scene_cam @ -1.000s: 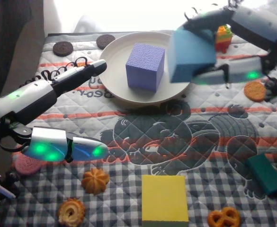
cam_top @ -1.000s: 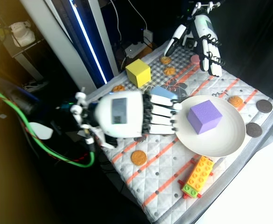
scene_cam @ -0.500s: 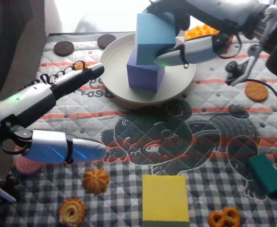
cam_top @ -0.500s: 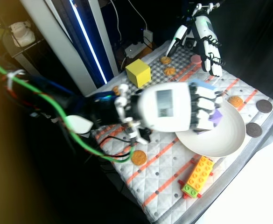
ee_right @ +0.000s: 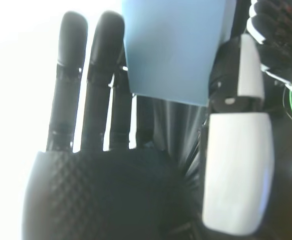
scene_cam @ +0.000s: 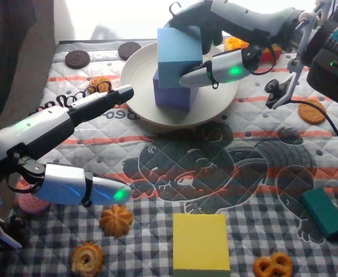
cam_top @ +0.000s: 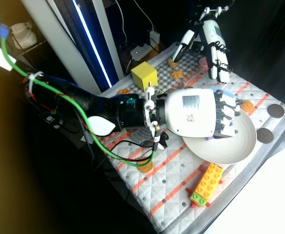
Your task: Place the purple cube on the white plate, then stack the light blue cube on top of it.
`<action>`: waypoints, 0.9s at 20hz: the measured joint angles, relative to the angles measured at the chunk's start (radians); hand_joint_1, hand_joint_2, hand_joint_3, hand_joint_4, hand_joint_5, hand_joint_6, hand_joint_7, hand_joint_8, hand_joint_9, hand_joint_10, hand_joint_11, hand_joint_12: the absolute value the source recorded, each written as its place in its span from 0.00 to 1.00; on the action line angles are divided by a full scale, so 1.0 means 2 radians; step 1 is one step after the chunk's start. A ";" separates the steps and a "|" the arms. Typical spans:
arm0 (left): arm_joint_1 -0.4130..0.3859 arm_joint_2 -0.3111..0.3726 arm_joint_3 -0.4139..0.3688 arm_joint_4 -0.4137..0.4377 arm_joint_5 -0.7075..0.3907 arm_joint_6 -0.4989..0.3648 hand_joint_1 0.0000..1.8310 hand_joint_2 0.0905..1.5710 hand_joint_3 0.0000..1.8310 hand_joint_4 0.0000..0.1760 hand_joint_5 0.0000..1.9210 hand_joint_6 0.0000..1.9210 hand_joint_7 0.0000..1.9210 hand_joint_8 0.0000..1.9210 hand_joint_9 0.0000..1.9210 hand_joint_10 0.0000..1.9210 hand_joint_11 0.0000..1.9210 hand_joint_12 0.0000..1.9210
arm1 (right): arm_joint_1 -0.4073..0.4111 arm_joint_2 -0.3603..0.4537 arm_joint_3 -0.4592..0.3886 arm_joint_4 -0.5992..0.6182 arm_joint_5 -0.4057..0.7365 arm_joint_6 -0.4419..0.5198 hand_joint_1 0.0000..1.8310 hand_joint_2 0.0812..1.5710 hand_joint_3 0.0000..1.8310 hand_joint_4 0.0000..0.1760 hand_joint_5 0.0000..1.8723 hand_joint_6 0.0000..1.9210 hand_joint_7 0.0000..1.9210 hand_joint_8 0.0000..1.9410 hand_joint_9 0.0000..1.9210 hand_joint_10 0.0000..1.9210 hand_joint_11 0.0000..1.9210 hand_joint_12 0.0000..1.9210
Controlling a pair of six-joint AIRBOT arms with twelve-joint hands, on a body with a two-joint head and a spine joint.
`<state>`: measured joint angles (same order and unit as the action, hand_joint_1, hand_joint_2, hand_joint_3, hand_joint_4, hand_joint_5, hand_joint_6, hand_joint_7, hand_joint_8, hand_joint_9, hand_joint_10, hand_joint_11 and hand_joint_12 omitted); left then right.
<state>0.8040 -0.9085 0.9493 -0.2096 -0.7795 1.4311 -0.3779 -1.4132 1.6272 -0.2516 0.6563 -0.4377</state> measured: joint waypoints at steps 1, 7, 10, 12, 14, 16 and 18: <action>0.000 0.000 0.000 0.000 0.000 0.000 0.45 0.46 0.00 1.00 0.03 0.01 0.02 0.00 0.00 0.00 0.00 0.00 | 0.000 0.000 0.002 0.000 -0.001 0.002 0.68 0.68 0.00 0.00 0.53 0.43 0.56 0.51 0.52 0.50 0.43 0.77; 0.001 0.000 0.001 0.001 -0.001 -0.021 0.43 0.47 0.00 1.00 0.04 0.01 0.03 0.00 0.00 0.00 0.00 0.00 | 0.000 0.000 0.002 0.002 -0.003 0.004 0.55 0.65 0.00 0.13 0.41 0.02 0.37 0.12 0.31 0.31 0.18 0.73; 0.002 0.000 0.002 0.000 -0.004 -0.023 0.45 0.48 0.00 1.00 0.03 0.00 0.02 0.00 0.00 0.00 0.00 0.00 | 0.000 0.001 -0.001 0.000 -0.006 0.002 0.48 0.62 0.00 0.52 0.21 0.00 0.28 0.01 0.27 0.18 0.10 0.70; 0.002 0.000 0.002 0.000 -0.007 -0.024 0.46 0.48 0.00 1.00 0.04 0.00 0.02 0.00 0.00 0.00 0.00 0.00 | 0.000 0.000 -0.002 -0.004 -0.016 -0.002 0.47 0.60 0.00 0.58 0.13 0.00 0.25 0.00 0.27 0.08 0.10 0.57; 0.002 0.000 0.002 0.000 -0.009 -0.024 0.47 0.48 0.00 1.00 0.04 0.00 0.02 0.00 0.00 0.00 0.00 0.00 | 0.000 0.000 -0.003 -0.004 -0.021 -0.002 0.46 0.59 0.00 0.63 0.11 0.00 0.23 0.00 0.27 0.02 0.08 0.54; 0.002 0.000 0.002 0.000 -0.009 -0.024 0.45 0.49 0.01 1.00 0.04 0.00 0.03 0.00 0.00 0.00 0.00 0.00 | 0.000 0.000 -0.004 -0.004 -0.020 -0.002 0.45 0.59 0.00 0.70 0.08 0.00 0.20 0.00 0.24 0.00 0.04 0.55; 0.002 0.000 0.002 0.000 -0.009 -0.026 0.40 0.51 0.01 0.85 0.02 0.00 0.03 0.00 0.00 0.00 0.00 0.00 | 0.000 0.000 -0.006 -0.003 -0.020 -0.002 0.44 0.58 0.00 0.84 0.04 0.00 0.16 0.00 0.21 0.00 0.02 0.55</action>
<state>0.8085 -0.9085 0.9535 -0.2100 -0.7979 1.3800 -0.3779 -1.4124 1.6154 -0.2584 0.6155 -0.4412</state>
